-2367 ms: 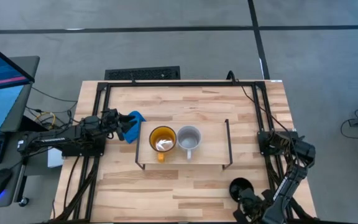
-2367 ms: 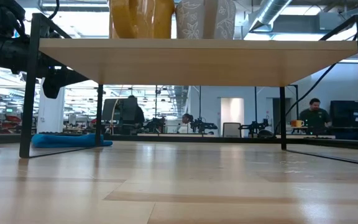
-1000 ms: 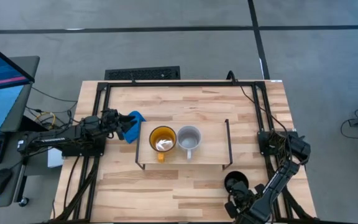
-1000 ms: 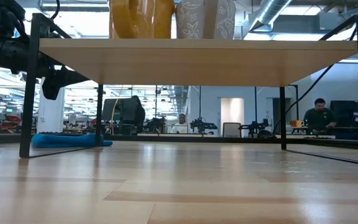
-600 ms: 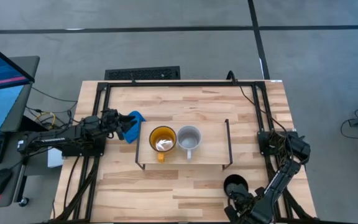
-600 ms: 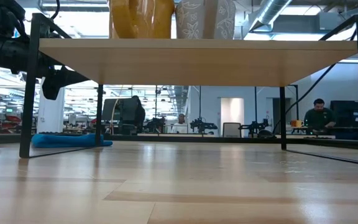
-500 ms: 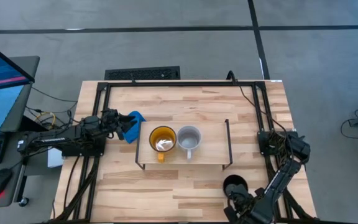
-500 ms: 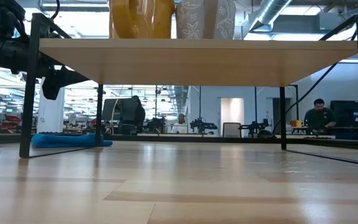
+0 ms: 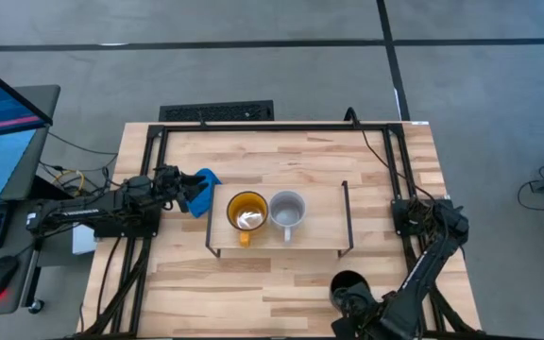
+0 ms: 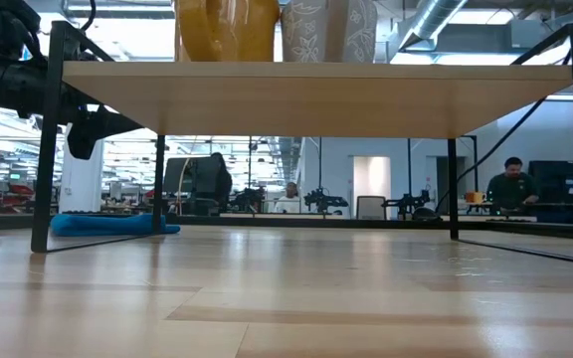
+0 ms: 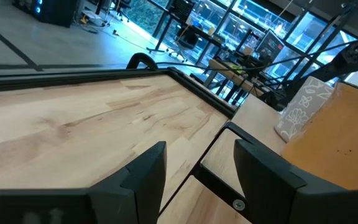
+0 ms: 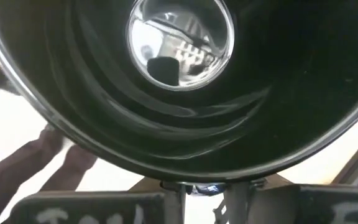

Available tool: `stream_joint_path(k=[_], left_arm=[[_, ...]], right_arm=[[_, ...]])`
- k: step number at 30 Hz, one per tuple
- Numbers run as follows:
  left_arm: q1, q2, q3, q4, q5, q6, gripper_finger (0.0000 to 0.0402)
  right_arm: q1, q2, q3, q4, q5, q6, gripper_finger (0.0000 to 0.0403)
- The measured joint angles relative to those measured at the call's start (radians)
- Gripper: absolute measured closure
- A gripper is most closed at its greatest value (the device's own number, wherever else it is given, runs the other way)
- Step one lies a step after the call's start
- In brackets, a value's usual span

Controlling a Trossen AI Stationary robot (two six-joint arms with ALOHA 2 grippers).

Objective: Stack small to large cups/mugs on shelf
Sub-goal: Put the black cup on the shelf

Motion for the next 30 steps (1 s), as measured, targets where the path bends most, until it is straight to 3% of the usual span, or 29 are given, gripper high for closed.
stream_joint_path(k=[9, 22, 30], left_arm=[[0.0, 0.0, 0.0, 0.0, 0.0, 0.003, 0.0223], [0.0, 0.0, 0.0, 0.0, 0.0, 0.004, 0.0223], [0.0, 0.0, 0.0, 0.0, 0.0, 0.004, 0.0223]], right_arm=[[-0.049, 0.0, 0.125, -0.024, 0.039, -0.087, 0.0324], [-0.126, 0.0, 0.307, -0.244, 0.08, -0.168, 0.0324], [-0.189, -0.002, 0.36, -0.237, 0.157, -0.237, 0.0324]])
